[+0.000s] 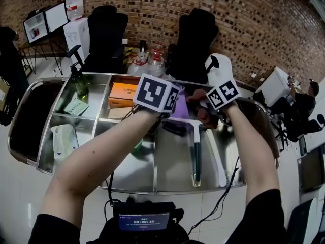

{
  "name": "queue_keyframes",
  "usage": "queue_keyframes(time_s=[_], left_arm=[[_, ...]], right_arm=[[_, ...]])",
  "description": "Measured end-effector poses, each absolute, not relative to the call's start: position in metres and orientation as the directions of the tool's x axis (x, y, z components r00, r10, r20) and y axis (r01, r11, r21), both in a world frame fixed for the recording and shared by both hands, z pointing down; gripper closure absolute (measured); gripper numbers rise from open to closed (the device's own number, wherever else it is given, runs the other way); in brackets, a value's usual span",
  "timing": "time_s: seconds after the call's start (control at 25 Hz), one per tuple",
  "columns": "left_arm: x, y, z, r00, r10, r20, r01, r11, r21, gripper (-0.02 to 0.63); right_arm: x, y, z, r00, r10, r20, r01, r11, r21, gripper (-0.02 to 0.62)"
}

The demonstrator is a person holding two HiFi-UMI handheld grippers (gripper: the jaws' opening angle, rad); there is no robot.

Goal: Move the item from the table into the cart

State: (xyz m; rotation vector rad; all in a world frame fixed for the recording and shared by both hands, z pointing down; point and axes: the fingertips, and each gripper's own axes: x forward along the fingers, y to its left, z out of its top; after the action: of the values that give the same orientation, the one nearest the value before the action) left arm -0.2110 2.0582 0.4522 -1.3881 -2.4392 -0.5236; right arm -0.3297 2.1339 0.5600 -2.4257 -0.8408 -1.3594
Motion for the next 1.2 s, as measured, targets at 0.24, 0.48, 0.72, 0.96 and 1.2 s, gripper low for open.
queue_keyframes(time_s=[0.24,0.48,0.72,0.96,1.2], left_arm=[[-0.214,2.055,0.447,-0.517,0.763,0.388,0.855,0.479,0.198,0.586],[-0.215,2.041,0.436,-0.519,0.771,0.368,0.854,0.483,0.193,0.586],[-0.214,2.006,0.407,-0.52,0.793,0.319,0.854,0.487,0.182,0.586],[-0.202,1.951,0.353,-0.463,0.866,0.188,0.886,0.45,0.109,0.574],[-0.194,1.809,0.325,-0.542,0.839,0.048,0.838,0.536,0.102,0.572]], right_arm=[[-0.331,2.138,0.556,0.406,0.403,0.82,0.609,-0.789,0.086,0.493],[-0.341,2.138,0.538,0.427,0.475,0.769,0.673,-0.736,0.081,0.334],[-0.345,2.107,0.469,0.541,0.564,0.624,0.682,-0.728,0.067,0.299],[-0.345,2.033,0.39,0.702,0.578,0.416,0.627,-0.779,0.025,0.299],[-0.358,1.891,0.339,0.738,0.625,0.252,0.637,-0.77,0.044,0.302]])
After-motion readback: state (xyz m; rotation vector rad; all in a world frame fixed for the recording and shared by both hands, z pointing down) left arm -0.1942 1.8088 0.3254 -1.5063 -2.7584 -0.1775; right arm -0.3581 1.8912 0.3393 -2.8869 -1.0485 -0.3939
